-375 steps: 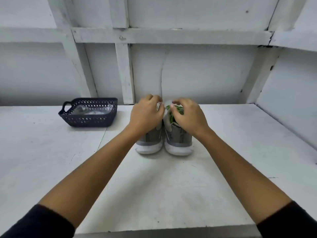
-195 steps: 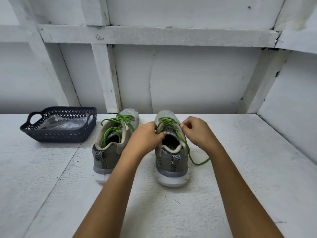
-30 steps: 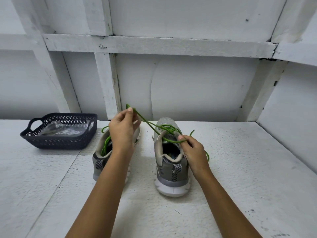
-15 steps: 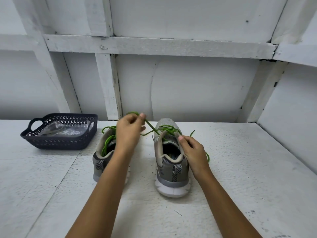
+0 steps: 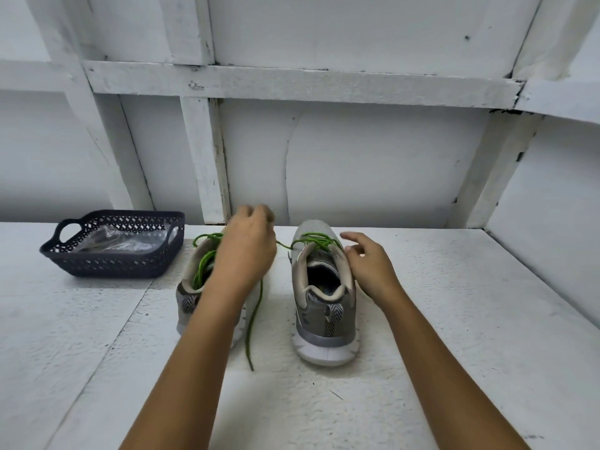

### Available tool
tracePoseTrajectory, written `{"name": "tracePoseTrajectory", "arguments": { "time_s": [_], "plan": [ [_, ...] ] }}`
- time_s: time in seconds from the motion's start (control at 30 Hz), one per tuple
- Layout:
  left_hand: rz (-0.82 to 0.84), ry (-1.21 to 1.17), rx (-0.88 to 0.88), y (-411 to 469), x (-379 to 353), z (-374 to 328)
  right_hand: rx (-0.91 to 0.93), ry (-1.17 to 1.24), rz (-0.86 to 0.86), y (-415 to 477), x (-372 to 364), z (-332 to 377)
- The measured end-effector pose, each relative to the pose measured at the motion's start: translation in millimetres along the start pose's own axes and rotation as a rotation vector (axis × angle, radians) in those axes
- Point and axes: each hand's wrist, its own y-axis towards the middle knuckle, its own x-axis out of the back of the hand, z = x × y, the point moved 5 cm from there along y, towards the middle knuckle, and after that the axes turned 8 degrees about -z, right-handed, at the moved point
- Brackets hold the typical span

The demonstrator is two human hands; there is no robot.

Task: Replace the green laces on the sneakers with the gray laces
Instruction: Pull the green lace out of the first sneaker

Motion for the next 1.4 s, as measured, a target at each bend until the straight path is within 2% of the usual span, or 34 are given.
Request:
{"name": "tracePoseTrajectory", "arguments": {
  "time_s": [0.13, 0.2, 0.23, 0.33, 0.47, 0.6, 0.7, 0.8, 0.87, 1.03, 1.13, 1.3, 1.4],
  "plan": [
    [0.291, -0.149, -0.026, -3, -45, -10, 0.078, -0.154, 0.162, 18, -5, 12],
    [0.428, -0.227, 0.061, -2, -62, -6, 0.076, -0.175, 0.191, 24, -7, 12],
    [0.445, -0.262, 0.104, -1, -65, -2, 0.068, -0.182, 0.187, 24, -7, 11],
    [0.328, -0.271, 0.126, 2, -58, 2, 0.104, -0.222, 0.116, 19, 0, 16],
    [0.168, -0.279, 0.025, -2, -33, -11, 0.281, -0.212, 0.039, 0, 16, 37],
    [0.261, -0.231, -0.022, -20, -30, -14, 0.422, -0.315, 0.08, -21, 21, 38],
    [0.353, -0.235, 0.083, -33, -39, -7, 0.394, -0.322, 0.135, -30, 18, 32],
    [0.389, -0.295, 0.174, -39, -49, -2, 0.3, -0.205, 0.065, -24, 20, 37],
    [0.394, -0.357, 0.22, -41, -52, -2, 0.183, -0.22, 0.025, -10, 20, 35],
    [0.372, -0.546, 0.312, -50, -53, -5, -0.107, -0.155, 0.289, 9, 6, 29],
    [0.361, -0.632, 0.337, -51, -55, -4, -0.098, -0.183, 0.351, 15, 0, 38],
    [0.345, -0.692, 0.323, -49, -54, -5, -0.023, -0.308, 0.248, 25, -10, 45],
    [0.342, -0.712, 0.322, -50, -55, -5, -0.14, -0.146, 0.24, 24, -3, 38]
  ]
}}
